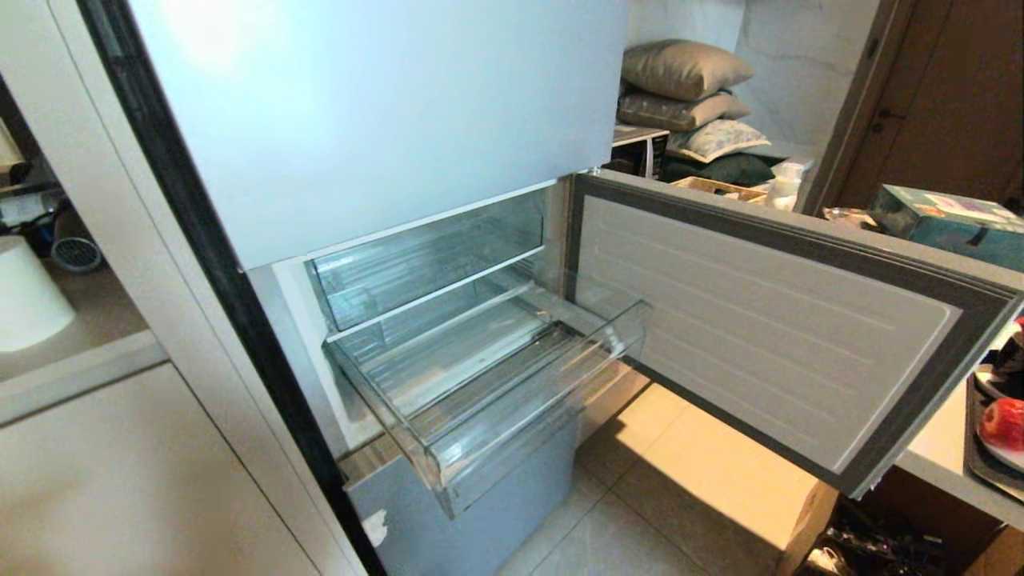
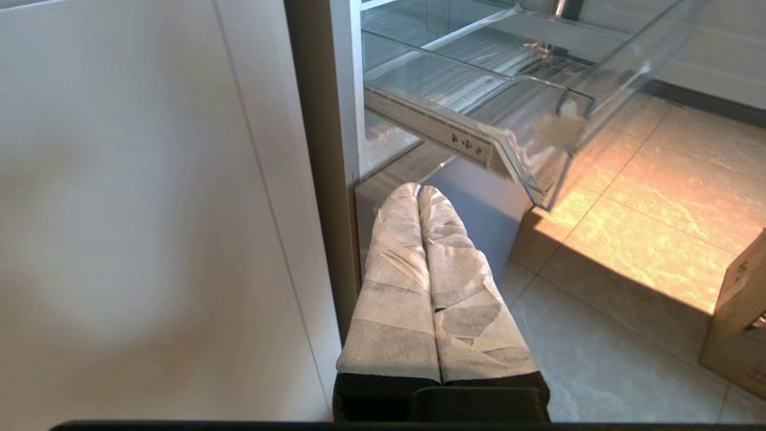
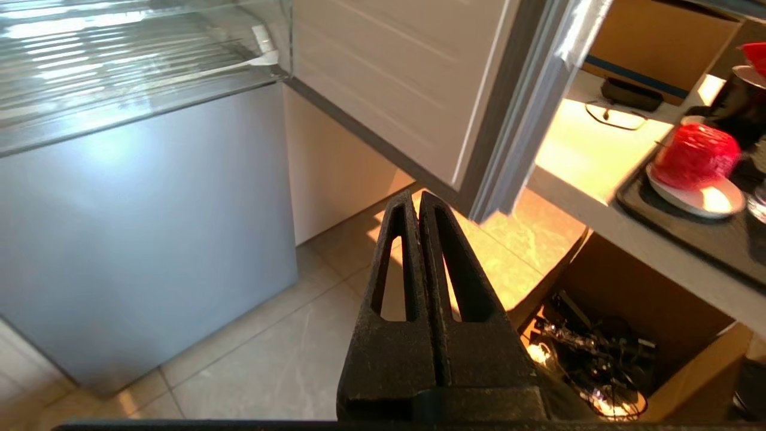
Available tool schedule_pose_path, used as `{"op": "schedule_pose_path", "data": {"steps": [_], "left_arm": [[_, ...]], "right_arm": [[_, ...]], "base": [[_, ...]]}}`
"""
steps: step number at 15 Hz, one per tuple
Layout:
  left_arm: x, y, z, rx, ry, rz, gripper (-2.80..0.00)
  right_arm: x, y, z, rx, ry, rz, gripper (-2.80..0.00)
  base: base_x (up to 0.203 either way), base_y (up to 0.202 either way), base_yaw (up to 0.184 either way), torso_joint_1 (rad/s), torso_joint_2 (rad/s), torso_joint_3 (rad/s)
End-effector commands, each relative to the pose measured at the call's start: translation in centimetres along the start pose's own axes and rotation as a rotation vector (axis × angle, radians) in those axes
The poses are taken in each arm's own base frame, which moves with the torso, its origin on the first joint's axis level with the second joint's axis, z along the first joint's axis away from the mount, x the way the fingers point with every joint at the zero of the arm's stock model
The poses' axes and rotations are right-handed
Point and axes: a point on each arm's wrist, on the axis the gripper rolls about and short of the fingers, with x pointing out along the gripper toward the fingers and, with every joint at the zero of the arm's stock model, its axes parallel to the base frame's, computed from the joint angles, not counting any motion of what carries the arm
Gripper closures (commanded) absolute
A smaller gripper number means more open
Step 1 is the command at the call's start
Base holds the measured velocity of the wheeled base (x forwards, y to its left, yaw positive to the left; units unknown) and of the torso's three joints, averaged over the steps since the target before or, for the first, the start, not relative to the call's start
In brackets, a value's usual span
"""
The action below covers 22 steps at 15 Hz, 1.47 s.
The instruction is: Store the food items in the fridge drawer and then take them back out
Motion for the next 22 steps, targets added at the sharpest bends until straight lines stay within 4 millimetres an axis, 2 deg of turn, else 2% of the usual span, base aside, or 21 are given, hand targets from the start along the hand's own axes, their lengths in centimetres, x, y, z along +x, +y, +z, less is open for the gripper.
{"op": "schedule_pose_path", "data": {"steps": [1,7,22], "left_arm": [[0.01,0.00,-0.04,0.000,0.002,0.000,0.00],[0.01,0.00,-0.04,0.000,0.002,0.000,0.00],[0.01,0.00,-0.04,0.000,0.002,0.000,0.00]], "right_arm": [[0.00,0.00,0.00,-0.001,0.000,-0.001,0.00],[0.00,-0.01,0.00,-0.002,0.000,-0.004,0.00],[0.00,-0.03,0.01,0.002,-0.001,-0.012,0.00]], "base": [[-0.118,0.000,0.002,-0.011,0.00,0.006],[0.000,-0.001,0.031,0.003,0.00,0.001],[0.001,-0.008,0.174,0.005,0.00,0.003]]}}
